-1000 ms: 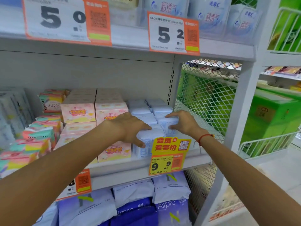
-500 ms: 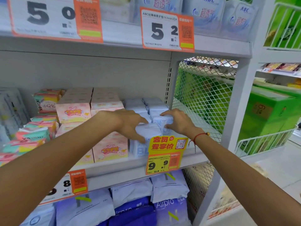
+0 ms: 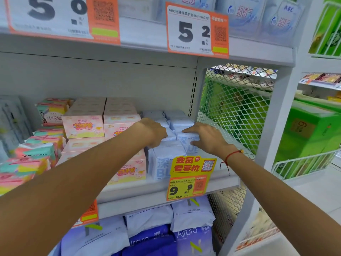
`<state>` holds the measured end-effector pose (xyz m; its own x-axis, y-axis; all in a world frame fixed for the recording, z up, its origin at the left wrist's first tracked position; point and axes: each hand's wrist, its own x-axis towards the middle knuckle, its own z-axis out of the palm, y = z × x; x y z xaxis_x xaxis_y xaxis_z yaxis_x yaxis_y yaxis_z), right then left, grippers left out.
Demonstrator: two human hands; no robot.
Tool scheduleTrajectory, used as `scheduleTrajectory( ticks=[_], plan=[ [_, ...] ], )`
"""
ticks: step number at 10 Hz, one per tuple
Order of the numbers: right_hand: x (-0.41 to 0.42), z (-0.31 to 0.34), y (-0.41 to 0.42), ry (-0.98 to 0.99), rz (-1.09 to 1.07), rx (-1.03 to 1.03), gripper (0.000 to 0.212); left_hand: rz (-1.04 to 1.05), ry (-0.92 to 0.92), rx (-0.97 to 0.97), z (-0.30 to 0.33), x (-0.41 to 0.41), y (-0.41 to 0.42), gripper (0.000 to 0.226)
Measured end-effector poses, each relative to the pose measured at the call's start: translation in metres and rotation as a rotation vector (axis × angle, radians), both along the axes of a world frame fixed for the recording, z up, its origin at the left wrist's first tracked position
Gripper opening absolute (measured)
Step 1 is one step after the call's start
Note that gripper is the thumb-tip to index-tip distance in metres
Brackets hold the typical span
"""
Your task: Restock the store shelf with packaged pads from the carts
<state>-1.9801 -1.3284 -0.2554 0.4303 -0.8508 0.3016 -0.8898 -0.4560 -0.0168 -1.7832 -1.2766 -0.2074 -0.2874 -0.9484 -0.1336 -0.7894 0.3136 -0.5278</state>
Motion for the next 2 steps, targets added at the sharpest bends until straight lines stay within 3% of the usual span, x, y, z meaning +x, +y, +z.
scheduleTrajectory(
  ticks=[2],
  plan=[
    [0.0029,0.0049,0.0043,-0.024,0.003,0.087,0.055,0.031,0.192,-0.022,0.0086,-0.0013,0.0072,0.041]
  ],
)
